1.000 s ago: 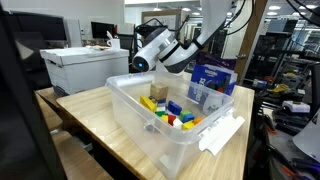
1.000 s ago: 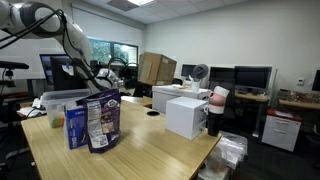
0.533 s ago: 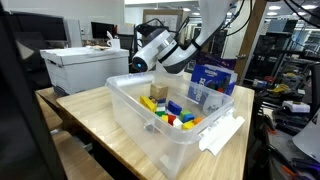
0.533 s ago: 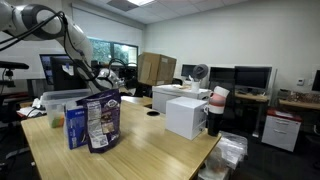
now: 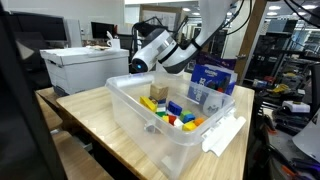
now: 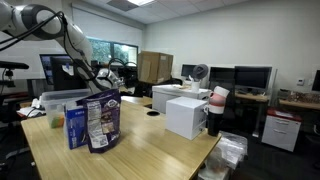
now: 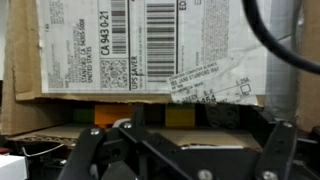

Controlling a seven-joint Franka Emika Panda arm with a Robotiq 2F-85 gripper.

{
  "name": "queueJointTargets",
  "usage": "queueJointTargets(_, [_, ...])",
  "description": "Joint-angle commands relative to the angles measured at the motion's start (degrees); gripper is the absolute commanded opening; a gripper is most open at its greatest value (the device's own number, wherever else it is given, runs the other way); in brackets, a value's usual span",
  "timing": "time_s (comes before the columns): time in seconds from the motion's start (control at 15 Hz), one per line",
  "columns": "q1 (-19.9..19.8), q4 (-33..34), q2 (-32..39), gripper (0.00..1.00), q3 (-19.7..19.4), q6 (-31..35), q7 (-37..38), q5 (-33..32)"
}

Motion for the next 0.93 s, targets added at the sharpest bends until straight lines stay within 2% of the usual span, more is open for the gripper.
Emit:
queueJointTargets(0.0, [0.8,-2.5,-1.9,1.00,0.1,-0.5,3.4,-2.5])
queueJointTargets(0.27, [1.3,-2.9,-2.3,1.00,-0.3,-0.5,5.4,-4.7])
queueJointTargets(0.87, [1.7,-0.6,-3.1,1.00,0.1,-1.0,7.3,-5.2])
